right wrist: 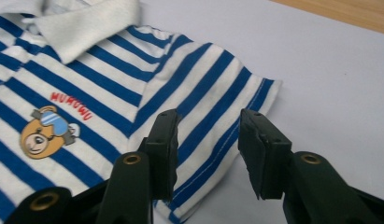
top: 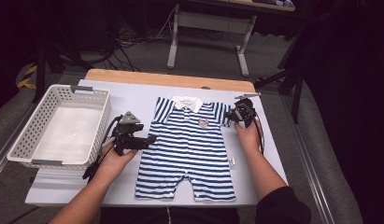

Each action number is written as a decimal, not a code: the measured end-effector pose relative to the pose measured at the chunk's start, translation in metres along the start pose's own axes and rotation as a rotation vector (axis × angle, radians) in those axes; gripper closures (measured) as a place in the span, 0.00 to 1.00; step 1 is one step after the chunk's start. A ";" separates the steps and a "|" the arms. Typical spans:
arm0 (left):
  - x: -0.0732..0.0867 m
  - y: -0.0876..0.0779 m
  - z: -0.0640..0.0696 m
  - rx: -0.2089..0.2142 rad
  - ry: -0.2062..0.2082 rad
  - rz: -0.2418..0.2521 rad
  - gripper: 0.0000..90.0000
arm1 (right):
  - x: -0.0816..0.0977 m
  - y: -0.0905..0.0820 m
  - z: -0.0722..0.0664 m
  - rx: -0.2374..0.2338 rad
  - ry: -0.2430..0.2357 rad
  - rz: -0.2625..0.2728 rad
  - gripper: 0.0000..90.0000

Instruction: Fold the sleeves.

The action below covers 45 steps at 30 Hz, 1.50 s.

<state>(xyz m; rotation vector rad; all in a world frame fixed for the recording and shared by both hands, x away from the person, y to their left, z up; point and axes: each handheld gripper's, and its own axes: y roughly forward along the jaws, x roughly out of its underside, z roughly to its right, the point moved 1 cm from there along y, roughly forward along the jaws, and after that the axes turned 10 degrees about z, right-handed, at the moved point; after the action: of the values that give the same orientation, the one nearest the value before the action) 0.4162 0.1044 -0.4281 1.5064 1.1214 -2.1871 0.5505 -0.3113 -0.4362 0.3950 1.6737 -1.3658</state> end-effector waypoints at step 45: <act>-0.001 0.000 0.005 0.002 0.019 -0.004 0.31 | -0.019 -0.003 -0.026 -0.026 -0.084 0.028 0.97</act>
<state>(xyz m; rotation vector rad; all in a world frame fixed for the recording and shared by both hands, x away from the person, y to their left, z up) 0.4133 0.1008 -0.4269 1.5306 1.1296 -2.1811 0.5468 -0.2833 -0.4201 0.3402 1.6094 -1.3210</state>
